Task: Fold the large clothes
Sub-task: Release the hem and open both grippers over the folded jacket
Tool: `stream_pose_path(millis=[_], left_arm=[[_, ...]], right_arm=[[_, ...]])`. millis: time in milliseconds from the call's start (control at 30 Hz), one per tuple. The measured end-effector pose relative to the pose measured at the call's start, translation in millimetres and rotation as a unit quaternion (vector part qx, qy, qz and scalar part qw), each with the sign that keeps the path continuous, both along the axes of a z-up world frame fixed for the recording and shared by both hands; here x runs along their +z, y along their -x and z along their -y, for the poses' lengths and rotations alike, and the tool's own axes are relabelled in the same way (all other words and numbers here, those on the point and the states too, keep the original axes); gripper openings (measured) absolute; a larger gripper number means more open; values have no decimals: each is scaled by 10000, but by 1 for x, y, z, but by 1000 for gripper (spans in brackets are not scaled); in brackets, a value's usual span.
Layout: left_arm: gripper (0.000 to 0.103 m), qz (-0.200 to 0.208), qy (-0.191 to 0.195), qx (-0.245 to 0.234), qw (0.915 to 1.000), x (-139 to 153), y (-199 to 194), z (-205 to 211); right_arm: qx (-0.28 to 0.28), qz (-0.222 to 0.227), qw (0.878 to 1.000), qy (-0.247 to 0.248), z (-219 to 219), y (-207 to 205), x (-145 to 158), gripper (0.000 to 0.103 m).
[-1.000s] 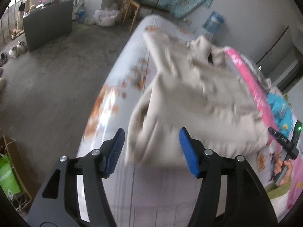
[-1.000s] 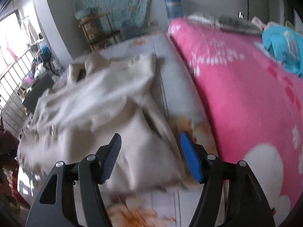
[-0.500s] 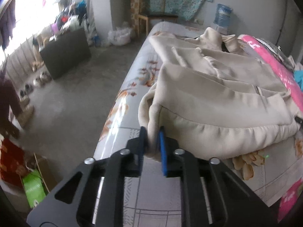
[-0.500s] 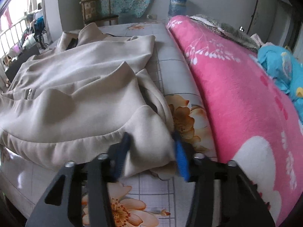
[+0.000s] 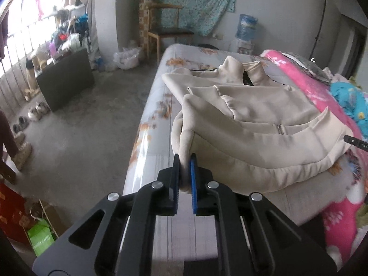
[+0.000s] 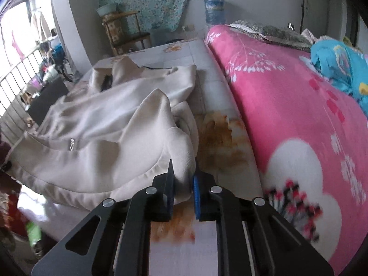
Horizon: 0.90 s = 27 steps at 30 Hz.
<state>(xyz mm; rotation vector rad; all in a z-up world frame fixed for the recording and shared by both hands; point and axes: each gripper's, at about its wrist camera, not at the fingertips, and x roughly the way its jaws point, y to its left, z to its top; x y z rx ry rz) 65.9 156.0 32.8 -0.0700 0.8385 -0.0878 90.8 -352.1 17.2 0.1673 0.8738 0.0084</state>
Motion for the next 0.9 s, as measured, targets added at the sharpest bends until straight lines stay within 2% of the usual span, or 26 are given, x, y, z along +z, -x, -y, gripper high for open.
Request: stream_pose_path(millis=[67,167,200,233,267,300,367,433,533,600,667,767,867,900], left_arm=[[8,-180,135,31,9997,-3,18,-14],[11,-495,171,129,9985,-24,29,-30],[16,-592,132,201,9980,-32,31,-34],[15,-685,45,372,9969,-40,31,-41],[15,-678,1,513,9964,-41,31,-48],[16,-626,18,585,9963,-39,31,-52],[19,-322,234,624,9973,-27,34,-61],[26,-71,377,467,9982,-16,34,-55],[32,0,623,-195,9979,-13,21,-18],[36,-126,767,-688,9946,-21,12,17],[37,-258,756,-1069,9911,-32,4,51],[37,-208,301,-1458,9886,-49,-5,107],[36,-373,-169,-1537,9873,-71,-13,138],[35,-257,-333,-1505,9877,-74,-12,144]], right_arm=[[15,-60,9998,-189,5,20,1,14],[33,-411,9970,-650,13,44,-13,22],[20,-606,9962,-623,14,49,-23,28],[-72,-761,9963,-383,14,51,-29,33],[-244,-888,9958,9,15,54,-33,35],[-298,-886,9955,134,15,56,-32,40],[-328,-609,9975,114,14,64,-18,46],[-263,-321,9990,167,6,66,-4,54],[281,-38,9994,174,-28,55,8,59],[808,-79,9967,29,-57,38,1,59],[1168,-268,9928,-47,-83,22,-13,59],[1435,-549,9881,-28,-114,4,-31,59],[1567,-738,9847,186,-133,-9,-49,58],[1567,-682,9847,330,-136,-8,-49,52]])
